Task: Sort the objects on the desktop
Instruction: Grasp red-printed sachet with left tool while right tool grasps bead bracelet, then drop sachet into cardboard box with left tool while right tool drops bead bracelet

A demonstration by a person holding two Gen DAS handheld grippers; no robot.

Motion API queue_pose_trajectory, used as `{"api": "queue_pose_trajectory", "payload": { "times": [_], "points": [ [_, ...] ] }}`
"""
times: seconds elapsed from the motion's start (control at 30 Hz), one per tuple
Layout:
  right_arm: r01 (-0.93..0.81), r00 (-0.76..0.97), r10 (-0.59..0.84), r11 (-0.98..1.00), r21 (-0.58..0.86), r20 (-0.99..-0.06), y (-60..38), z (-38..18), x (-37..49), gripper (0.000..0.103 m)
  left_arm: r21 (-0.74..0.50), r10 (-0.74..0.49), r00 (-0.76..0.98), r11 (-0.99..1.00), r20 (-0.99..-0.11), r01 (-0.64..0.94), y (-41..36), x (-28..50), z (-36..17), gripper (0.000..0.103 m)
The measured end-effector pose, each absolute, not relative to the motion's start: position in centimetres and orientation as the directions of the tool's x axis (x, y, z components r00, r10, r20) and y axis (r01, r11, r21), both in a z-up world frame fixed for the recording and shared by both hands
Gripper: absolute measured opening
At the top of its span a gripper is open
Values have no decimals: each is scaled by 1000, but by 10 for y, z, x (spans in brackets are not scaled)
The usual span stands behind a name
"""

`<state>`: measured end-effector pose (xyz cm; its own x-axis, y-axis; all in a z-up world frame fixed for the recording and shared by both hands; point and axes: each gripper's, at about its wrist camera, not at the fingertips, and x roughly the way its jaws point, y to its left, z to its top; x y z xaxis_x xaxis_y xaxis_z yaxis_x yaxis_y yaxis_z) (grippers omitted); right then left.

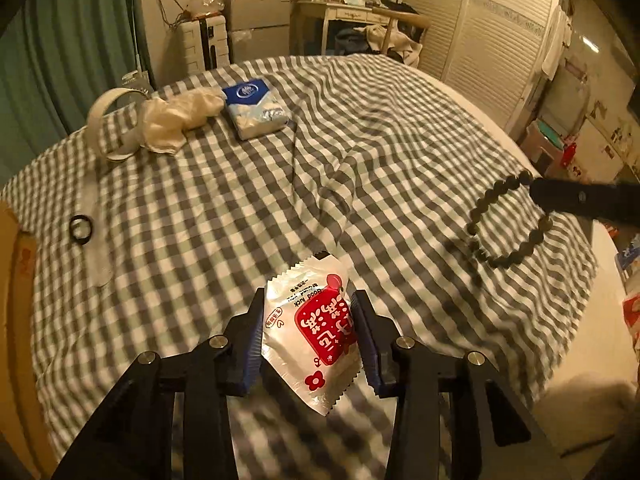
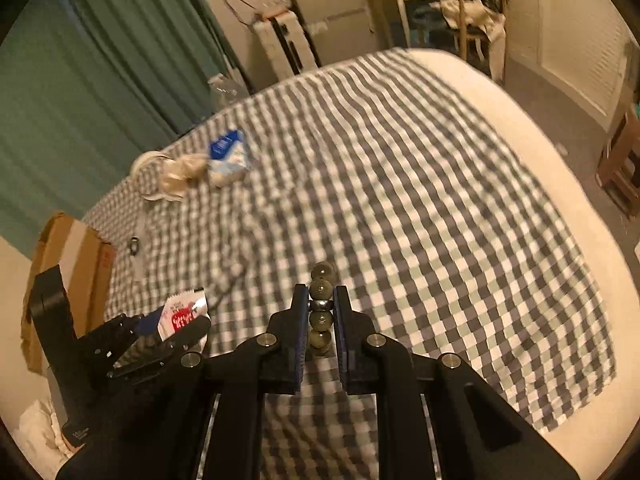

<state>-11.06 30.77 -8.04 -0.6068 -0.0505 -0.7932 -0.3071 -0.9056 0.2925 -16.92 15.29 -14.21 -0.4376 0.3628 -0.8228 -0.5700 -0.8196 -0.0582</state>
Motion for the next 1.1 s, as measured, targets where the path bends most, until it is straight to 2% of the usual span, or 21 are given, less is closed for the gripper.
{"api": "queue_pose_trajectory", "payload": {
  "times": [0.13,0.27,0.43,0.57,0.77,0.9,1.1],
  "points": [
    [-276,-632,-39,-922,272,-774,285,-56,-96,12,-75,394,-459,-817,-796,-571,134,-147,-117,41],
    [-254,-636,-63,-924,285,-769,261,-44,-83,12,-21,345,-476,-827,-809,-562,114,-131,-91,41],
    [-189,-639,-51,-957,221,-767,212,-15,-80,12,-56,379,-535,-850,-755,-523,58,-122,-41,41],
    [-83,-682,-80,-979,185,-727,156,25,-86,12,-46,361,-594,-877,-719,-478,9,-130,1,42],
    [158,-727,-275,-959,236,-630,57,88,-121,12,-30,291,-677,-929,-676,-369,-83,-152,52,42],
    [319,-686,-420,-907,274,-594,-11,101,-158,12,-12,210,-715,-962,-667,-271,-137,-165,59,42],
    [367,-575,-458,-885,286,-678,-86,60,-224,12,-42,168,-691,-980,-703,-195,-180,-182,27,42]
  ]
}}
